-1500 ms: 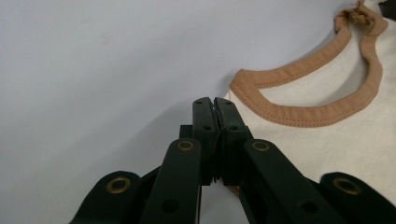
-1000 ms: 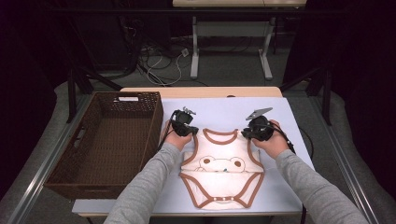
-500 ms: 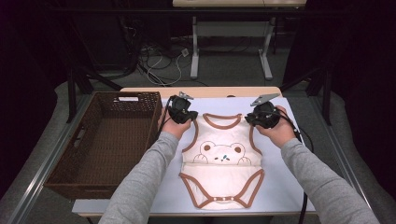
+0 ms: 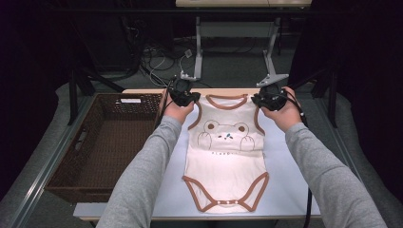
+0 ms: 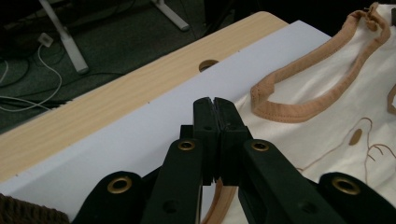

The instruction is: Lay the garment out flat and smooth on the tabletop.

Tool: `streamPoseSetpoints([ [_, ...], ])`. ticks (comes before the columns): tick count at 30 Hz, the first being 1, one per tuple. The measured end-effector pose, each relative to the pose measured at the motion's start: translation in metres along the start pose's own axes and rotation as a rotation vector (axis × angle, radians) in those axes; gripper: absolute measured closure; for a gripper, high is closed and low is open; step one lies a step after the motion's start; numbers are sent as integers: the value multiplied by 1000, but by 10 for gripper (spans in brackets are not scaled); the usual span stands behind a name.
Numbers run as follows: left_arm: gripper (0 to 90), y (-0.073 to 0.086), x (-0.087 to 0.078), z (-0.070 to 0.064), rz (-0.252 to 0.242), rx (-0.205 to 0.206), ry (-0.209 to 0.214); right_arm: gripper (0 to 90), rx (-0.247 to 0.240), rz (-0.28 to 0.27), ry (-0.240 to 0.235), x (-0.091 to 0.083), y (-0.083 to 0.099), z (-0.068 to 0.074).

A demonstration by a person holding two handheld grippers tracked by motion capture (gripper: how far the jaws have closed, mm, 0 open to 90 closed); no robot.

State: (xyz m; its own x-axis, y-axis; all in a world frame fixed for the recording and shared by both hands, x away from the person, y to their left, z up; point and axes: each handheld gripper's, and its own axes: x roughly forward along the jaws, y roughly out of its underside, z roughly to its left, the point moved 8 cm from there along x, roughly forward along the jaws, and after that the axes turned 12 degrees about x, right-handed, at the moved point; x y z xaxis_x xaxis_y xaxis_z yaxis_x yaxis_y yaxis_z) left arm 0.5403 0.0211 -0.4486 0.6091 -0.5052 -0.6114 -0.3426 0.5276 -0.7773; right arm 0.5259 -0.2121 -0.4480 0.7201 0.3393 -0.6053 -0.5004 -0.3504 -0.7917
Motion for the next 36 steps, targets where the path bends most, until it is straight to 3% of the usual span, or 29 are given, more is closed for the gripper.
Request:
streamPoseSetpoints([
  [8, 885, -5, 14, 12, 16, -11, -24, 803, -16, -8, 44, 16, -11, -8],
  [23, 885, 15, 53, 21, 63, -48, -51, 802, -11, 27, 86, 57, 5, -9],
  [36, 885, 26, 66, 24, 76, -66, -72, 802, 15, 19, 109, 74, 9, -11],
])
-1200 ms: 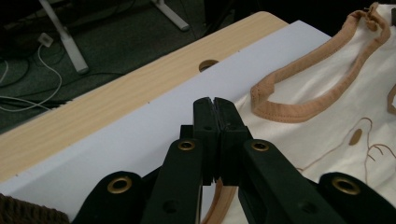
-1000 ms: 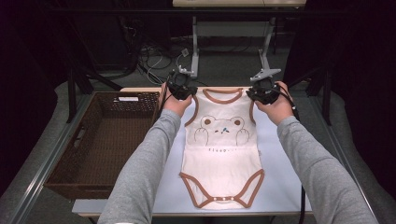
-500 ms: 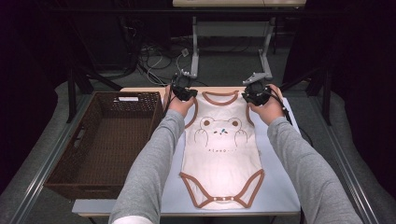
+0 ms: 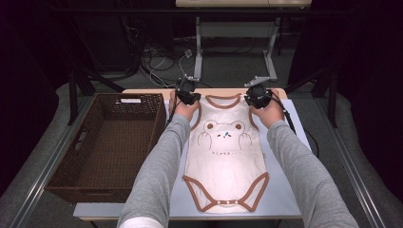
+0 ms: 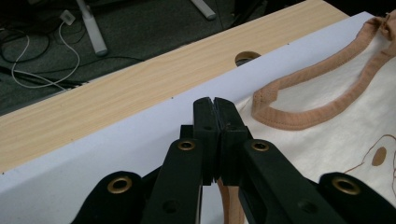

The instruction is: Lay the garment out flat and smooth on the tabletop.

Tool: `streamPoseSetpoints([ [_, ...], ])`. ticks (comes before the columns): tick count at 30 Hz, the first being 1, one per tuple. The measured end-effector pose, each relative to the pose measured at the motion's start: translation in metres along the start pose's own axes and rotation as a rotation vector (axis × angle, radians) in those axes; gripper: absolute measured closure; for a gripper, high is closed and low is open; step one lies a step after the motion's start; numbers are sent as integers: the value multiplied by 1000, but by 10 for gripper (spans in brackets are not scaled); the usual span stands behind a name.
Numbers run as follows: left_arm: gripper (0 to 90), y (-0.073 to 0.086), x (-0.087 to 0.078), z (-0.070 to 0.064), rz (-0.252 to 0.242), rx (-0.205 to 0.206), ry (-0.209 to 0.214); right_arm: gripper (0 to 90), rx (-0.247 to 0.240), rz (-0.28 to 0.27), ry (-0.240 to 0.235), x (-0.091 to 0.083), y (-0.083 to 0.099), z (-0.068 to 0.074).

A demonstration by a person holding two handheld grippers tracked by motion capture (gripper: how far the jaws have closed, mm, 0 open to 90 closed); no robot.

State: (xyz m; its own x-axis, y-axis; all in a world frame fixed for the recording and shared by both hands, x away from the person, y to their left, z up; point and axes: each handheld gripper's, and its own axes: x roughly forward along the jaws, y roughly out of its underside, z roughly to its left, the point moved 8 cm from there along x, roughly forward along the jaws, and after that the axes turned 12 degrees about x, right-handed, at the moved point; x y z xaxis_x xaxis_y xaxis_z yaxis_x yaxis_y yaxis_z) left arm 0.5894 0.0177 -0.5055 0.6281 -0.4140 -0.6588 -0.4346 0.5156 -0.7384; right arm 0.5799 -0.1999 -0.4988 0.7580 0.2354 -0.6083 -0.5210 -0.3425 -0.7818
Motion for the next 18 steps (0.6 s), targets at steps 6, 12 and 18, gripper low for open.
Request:
streamPoseSetpoints([
  [6, 885, 4, 5, 0, 1, -10, -6, 801, 2, 5, 0, 7, 5, 2],
  [12, 885, 10, 11, -1, 14, -21, -10, 801, 3, 18, 3, 15, 10, 2],
  [18, 884, 17, 18, -2, 18, -31, -17, 801, -2, 25, 11, 20, 14, 4],
])
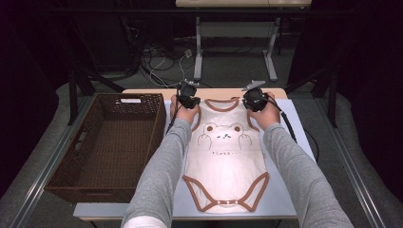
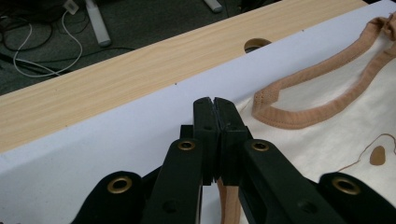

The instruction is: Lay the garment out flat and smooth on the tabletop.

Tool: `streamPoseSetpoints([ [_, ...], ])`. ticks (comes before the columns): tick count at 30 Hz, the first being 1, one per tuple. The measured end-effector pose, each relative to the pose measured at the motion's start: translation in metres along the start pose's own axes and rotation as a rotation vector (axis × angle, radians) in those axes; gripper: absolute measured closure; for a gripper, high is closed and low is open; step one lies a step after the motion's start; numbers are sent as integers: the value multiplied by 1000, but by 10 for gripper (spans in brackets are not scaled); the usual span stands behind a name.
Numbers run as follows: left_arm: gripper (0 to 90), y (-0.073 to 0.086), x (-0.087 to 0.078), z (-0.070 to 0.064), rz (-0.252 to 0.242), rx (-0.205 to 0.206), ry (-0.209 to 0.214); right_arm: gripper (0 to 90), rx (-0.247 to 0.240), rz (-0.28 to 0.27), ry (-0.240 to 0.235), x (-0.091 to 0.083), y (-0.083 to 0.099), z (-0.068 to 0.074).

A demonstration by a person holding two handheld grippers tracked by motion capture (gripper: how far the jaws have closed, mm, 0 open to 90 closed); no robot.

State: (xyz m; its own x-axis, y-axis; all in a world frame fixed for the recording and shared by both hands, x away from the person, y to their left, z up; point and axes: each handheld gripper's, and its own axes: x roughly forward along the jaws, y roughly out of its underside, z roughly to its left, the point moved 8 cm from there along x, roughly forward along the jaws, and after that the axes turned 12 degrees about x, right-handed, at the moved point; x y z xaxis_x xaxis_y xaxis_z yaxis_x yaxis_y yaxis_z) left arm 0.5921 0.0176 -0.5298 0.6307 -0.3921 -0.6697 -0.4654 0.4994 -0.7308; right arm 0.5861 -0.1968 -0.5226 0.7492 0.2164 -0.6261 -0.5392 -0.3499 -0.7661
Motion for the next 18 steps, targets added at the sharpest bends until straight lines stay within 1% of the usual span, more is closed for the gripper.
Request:
streamPoseSetpoints([
  [5, 885, 5, 5, -2, 13, 10, 1, 800, 6, -4, 4, 4, 5, 0],
  [8, 884, 5, 7, -3, 10, 14, 4, 800, -1, 10, 5, 8, 10, 0],
  [10, 884, 4, 8, -4, 4, 15, 0, 800, -3, 4, 13, 8, 11, -1],
  [11, 884, 4, 8, -4, 2, 16, -2, 800, 2, 2, 12, 9, 11, 0],
  [13, 884, 3, 7, -3, -5, 16, -8, 799, -4, 0, 13, 9, 11, -1],
  [15, 883, 2, 7, -2, -10, 11, -10, 797, 3, -5, 8, 8, 10, 0],
  [16, 880, 3, 7, -1, -10, 10, -13, 791, 1, -9, 7, 8, 9, -1],
  [17, 871, 3, 7, -1, -10, 6, -13, 764, 11, -16, 11, 8, 8, 0],
  [18, 841, 4, 7, -1, -4, 3, -15, 712, 19, -19, 14, 9, 7, -1],
])
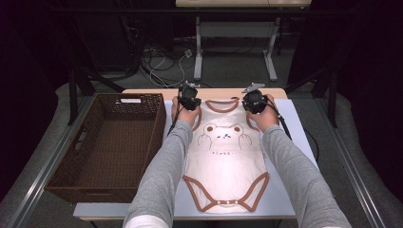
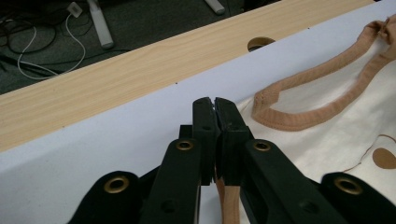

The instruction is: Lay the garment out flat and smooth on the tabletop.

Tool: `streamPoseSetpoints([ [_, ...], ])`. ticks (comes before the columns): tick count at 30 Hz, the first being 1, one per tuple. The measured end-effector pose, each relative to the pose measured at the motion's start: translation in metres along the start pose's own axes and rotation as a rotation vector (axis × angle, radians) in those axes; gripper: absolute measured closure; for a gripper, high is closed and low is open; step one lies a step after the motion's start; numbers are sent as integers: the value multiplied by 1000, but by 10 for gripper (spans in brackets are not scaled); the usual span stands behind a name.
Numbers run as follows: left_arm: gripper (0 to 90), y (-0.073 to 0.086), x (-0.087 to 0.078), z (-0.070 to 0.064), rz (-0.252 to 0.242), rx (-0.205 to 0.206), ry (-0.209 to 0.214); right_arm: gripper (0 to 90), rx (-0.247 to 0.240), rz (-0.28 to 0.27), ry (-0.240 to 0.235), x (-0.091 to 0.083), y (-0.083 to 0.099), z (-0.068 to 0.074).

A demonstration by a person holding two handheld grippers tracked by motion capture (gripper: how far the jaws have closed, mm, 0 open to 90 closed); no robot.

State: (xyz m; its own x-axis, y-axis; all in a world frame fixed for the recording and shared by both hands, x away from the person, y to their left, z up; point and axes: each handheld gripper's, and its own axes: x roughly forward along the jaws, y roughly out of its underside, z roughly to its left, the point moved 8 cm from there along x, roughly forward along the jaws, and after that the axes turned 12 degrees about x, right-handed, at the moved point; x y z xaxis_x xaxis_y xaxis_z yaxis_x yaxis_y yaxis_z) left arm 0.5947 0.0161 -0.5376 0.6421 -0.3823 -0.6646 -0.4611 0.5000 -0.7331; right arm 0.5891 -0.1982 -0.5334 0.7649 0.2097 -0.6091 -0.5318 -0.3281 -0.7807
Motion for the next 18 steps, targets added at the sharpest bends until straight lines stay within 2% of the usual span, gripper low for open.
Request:
streamPoseSetpoints([
  [5, 699, 4, 1, 3, 14, -10, -19, 562, -6, 11, 35, 1, 3, -3],
  [6, 666, 4, 2, 4, 13, -12, -22, 561, -6, 14, 38, 1, 4, -4],
  [12, 592, 5, -1, 6, 13, -33, -21, 553, 12, 18, 39, -2, 5, -8],
  [18, 532, 7, -3, 5, 22, -46, -11, 519, 37, 20, 16, -6, 6, -8],
])
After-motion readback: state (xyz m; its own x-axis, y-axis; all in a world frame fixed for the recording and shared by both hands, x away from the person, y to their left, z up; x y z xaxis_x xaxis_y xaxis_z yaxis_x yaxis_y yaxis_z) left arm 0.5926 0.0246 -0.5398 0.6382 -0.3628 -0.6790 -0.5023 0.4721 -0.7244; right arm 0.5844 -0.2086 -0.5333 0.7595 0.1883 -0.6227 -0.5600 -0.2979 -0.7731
